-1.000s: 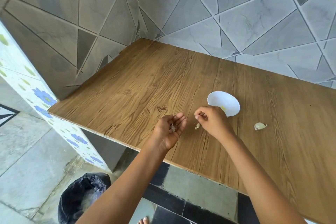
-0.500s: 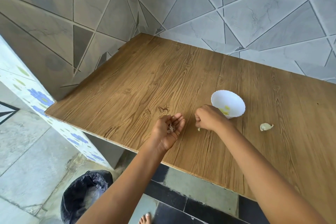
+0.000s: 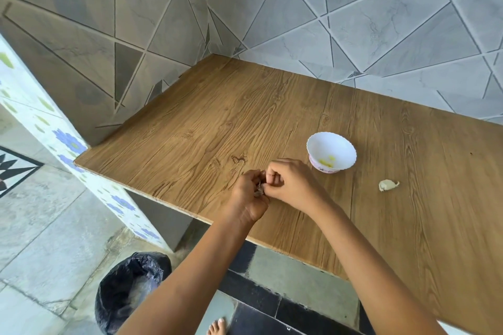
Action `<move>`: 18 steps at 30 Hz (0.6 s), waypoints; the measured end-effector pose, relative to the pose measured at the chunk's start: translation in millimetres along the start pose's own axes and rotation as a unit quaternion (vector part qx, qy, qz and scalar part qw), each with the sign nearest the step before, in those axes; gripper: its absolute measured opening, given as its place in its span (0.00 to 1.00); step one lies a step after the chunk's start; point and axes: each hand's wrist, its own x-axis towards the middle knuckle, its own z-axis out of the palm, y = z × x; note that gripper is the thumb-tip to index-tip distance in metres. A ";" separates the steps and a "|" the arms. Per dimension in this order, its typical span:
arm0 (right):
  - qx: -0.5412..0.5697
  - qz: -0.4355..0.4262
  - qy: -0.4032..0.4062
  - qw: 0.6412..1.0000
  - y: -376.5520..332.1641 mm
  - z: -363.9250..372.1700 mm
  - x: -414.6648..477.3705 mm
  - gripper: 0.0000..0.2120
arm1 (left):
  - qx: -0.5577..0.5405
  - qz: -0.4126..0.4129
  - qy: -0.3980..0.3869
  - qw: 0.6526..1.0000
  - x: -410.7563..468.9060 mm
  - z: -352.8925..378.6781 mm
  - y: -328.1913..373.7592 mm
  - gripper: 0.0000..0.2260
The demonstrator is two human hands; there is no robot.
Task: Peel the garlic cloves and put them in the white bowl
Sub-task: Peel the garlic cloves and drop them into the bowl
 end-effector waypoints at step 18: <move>0.144 -0.154 -0.022 0.977 -30.0 31.7 -44.8 0.09 | -0.209 0.132 0.047 0.968 -69.2 -72.0 -25.8 0.16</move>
